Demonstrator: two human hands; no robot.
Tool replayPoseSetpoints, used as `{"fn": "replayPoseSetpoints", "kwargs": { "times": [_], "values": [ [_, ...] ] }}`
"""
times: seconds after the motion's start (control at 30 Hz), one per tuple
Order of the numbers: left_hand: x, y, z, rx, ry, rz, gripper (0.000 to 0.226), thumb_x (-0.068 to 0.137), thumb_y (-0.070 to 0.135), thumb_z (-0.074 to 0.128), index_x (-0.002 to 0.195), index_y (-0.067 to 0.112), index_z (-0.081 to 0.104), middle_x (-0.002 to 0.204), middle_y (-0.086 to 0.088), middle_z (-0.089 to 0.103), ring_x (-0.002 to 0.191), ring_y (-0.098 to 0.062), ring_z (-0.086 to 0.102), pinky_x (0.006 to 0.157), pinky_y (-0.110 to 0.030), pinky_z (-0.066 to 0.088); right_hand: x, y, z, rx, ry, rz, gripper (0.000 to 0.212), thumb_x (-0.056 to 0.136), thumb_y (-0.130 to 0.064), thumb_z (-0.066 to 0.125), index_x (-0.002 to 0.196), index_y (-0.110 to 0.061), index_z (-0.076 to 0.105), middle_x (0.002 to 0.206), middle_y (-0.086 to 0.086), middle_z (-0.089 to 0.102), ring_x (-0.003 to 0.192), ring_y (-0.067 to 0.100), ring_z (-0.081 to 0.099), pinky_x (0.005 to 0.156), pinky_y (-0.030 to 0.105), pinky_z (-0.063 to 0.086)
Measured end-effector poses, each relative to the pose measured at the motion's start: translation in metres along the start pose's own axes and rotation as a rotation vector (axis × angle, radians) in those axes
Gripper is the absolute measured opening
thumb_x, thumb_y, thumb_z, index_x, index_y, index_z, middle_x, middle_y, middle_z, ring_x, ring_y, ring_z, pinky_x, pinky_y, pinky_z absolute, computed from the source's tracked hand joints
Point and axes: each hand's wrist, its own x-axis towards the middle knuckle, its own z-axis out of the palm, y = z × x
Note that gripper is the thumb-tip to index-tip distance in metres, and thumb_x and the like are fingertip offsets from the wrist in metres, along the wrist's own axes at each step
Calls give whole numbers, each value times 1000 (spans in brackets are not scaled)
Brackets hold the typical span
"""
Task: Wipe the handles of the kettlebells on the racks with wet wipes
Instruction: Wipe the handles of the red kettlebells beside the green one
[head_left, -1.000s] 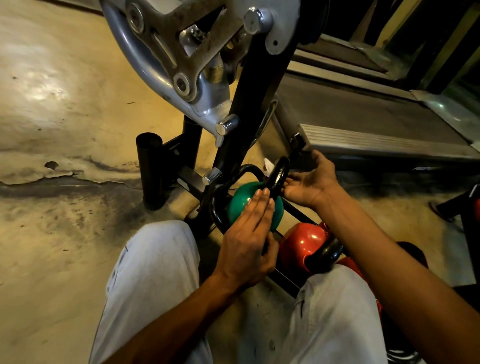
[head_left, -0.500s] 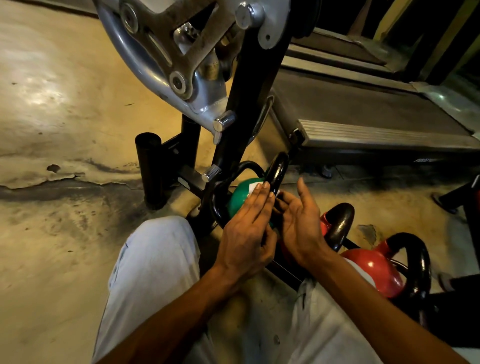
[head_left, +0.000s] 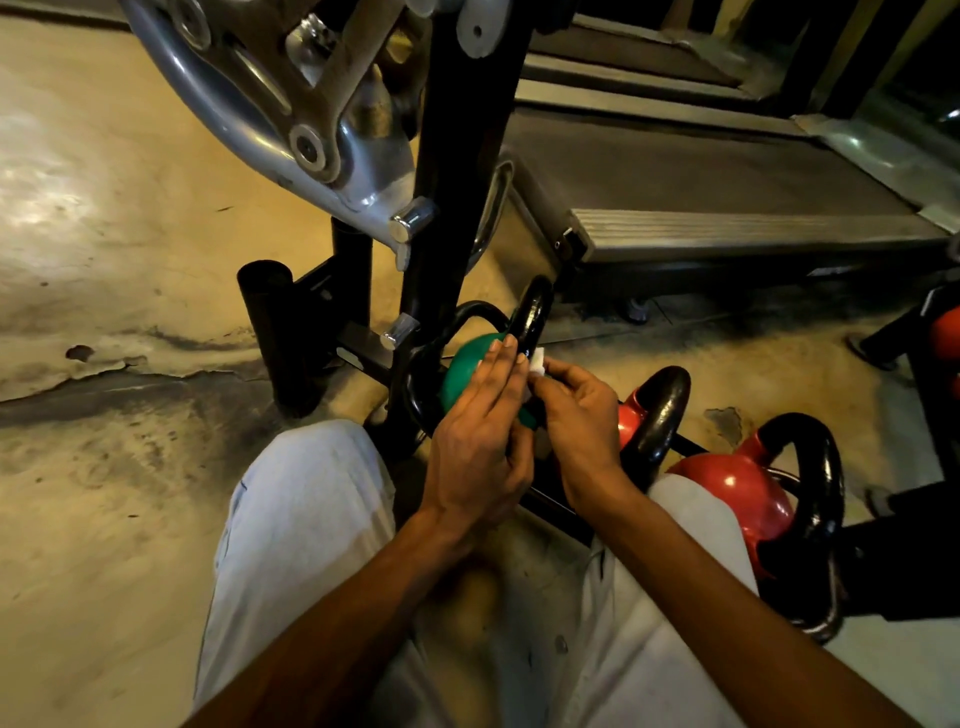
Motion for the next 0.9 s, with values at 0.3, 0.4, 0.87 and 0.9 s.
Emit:
{"fn": "replayPoseSetpoints", "kwargs": {
  "times": [0.3,0.4,0.87,0.9],
  "values": [
    [0,17,12,-12,-3,-97,68,95,22,44,159,1,33,170,-14,26,161,-22,16,128,-47,27,-2,-10,-30,89,11,115,19,101,-6,62,114,-14,74,104,5,80,99,21,77,86,32,63],
    [-1,27,19,-7,-15,-48,69,94,20,47,159,0,34,170,-15,25,162,-23,13,129,-51,24,-5,-12,-49,123,61,128,17,102,-5,60,108,-14,73,104,8,80,101,27,77,85,35,64],
    [-18,74,68,-168,-328,179,72,91,18,55,158,2,38,170,-12,29,160,-19,20,128,-42,28,3,-21,-152,-572,284,-356,32,100,-7,65,123,-25,77,121,-13,76,118,-1,68,106,34,55],
    [-19,74,71,-168,-345,179,71,91,19,55,159,3,38,170,-11,28,160,-18,19,128,-42,28,3,-15,-155,-644,253,-375,33,100,-7,65,125,-26,76,125,-12,74,121,-3,65,108,35,54]
  ]
}}
